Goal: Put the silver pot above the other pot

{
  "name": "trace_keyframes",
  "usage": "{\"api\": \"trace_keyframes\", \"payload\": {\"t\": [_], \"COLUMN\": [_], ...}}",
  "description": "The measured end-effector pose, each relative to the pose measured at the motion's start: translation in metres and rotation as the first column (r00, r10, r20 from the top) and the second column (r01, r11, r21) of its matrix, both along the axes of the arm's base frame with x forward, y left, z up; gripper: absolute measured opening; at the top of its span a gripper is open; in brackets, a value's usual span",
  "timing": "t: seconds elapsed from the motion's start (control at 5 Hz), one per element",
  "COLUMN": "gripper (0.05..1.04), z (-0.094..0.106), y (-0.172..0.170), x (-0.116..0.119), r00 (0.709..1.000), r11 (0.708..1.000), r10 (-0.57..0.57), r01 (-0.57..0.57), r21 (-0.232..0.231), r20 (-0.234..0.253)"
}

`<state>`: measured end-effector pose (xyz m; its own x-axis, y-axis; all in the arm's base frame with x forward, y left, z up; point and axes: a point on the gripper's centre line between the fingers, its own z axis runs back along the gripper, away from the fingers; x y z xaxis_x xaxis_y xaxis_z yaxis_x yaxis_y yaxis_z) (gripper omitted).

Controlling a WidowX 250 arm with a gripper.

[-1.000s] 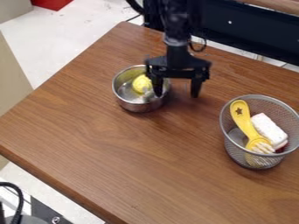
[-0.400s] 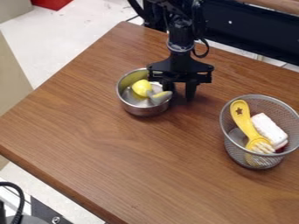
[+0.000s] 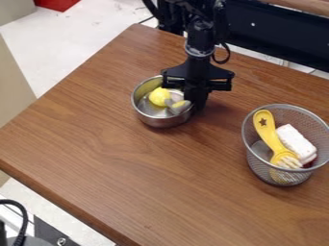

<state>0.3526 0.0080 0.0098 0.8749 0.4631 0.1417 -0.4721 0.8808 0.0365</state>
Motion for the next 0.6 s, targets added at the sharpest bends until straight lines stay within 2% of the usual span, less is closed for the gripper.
{"api": "trace_keyframes", "payload": {"t": [0.2,0.6], "gripper": [0.064,0.064], "z": [0.005,0.024], "y": [-0.005,-0.017], "x": [0.001,0.007], "r00": [1.000,0.997], "r11": [0.998,0.991], "r10": [0.010,0.071], "r01": [-0.010,-0.068], "r21": [0.060,0.112], "r20": [-0.003,-0.025]}}
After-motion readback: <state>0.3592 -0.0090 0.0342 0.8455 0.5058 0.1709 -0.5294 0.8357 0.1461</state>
